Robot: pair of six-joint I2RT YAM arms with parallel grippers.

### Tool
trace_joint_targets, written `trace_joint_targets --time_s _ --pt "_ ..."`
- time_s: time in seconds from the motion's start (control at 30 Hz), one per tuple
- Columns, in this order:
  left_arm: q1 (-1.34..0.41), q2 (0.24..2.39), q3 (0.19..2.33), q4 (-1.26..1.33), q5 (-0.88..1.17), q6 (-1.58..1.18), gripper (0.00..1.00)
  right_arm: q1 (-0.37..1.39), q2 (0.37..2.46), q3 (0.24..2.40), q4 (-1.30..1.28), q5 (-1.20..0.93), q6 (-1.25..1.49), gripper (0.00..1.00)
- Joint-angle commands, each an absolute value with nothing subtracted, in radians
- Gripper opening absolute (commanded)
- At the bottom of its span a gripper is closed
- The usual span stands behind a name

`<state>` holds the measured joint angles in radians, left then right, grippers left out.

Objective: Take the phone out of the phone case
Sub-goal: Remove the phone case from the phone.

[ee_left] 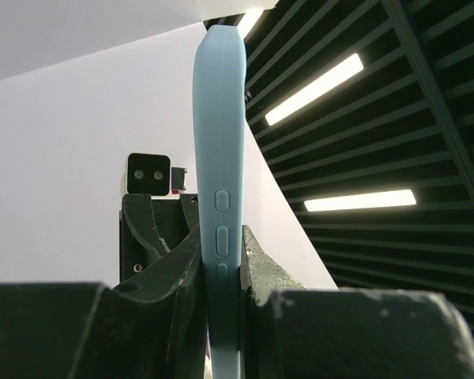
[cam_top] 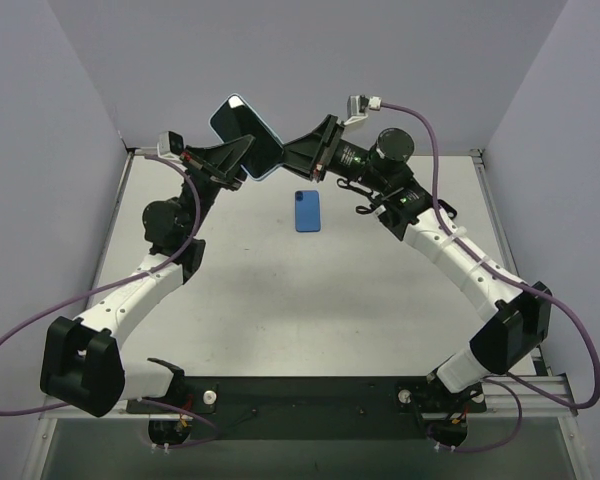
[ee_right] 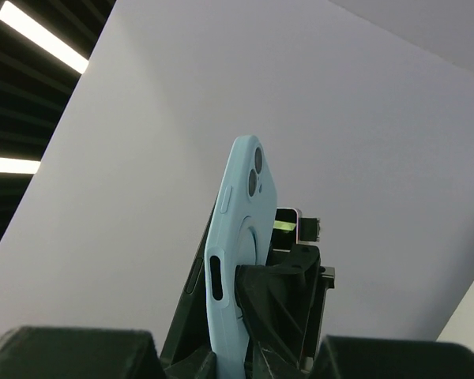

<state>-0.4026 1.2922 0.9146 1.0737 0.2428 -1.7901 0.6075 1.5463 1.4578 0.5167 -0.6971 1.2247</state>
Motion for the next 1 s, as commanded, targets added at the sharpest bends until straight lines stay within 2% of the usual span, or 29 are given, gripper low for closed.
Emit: trace_joint_targets --time_s 0.0,0.07,0.4,0.47,0.53,0.6,0.63,0.7,0.73,0.83,0.93,0.97 --pt "-0.591 1.272 0.988 1.437 0.549 -1.810 0.00 0.695 1.732 1.408 0.434 -0.859 1.290 0.13" --pt "-0.597 1.281 0.970 1.428 0.564 -1.813 0.00 0.690 1.735 1.407 0.475 -0.873 1.292 0.01" --pt "-0.595 1.318 0.829 1.307 0.627 -1.793 0.02 0.600 1.560 1.240 0.255 -0.692 1.103 0.00" --pt "-0.595 1.327 0.813 1.289 0.647 -1.784 0.11 0.581 1.511 1.175 0.235 -0.667 1.088 0.00" --pt "-0.595 1.339 0.778 1.276 0.653 -1.778 0.31 0.558 1.482 1.134 0.221 -0.643 1.078 0.00" --pt "-0.595 1.354 0.753 1.287 0.657 -1.781 0.42 0.545 1.448 1.085 0.219 -0.635 1.072 0.00" --pt "-0.595 1.361 0.738 1.285 0.660 -1.784 0.52 0.532 1.439 1.069 0.215 -0.629 1.069 0.00" --pt "-0.595 1.380 0.724 1.298 0.666 -1.787 0.61 0.520 1.416 1.036 0.207 -0.623 1.068 0.00" --pt "-0.595 1.387 0.709 1.296 0.667 -1.790 0.68 0.508 1.407 1.025 0.207 -0.618 1.066 0.00" --pt "-0.595 1.408 0.683 1.312 0.672 -1.798 0.78 0.485 1.384 1.005 0.181 -0.606 1.042 0.00" --pt "-0.594 1.427 0.669 1.310 0.689 -1.793 0.83 0.466 1.364 1.009 0.127 -0.569 0.997 0.00" --pt "-0.594 1.430 0.652 1.309 0.696 -1.789 0.88 0.453 1.352 1.012 0.112 -0.552 0.985 0.00"
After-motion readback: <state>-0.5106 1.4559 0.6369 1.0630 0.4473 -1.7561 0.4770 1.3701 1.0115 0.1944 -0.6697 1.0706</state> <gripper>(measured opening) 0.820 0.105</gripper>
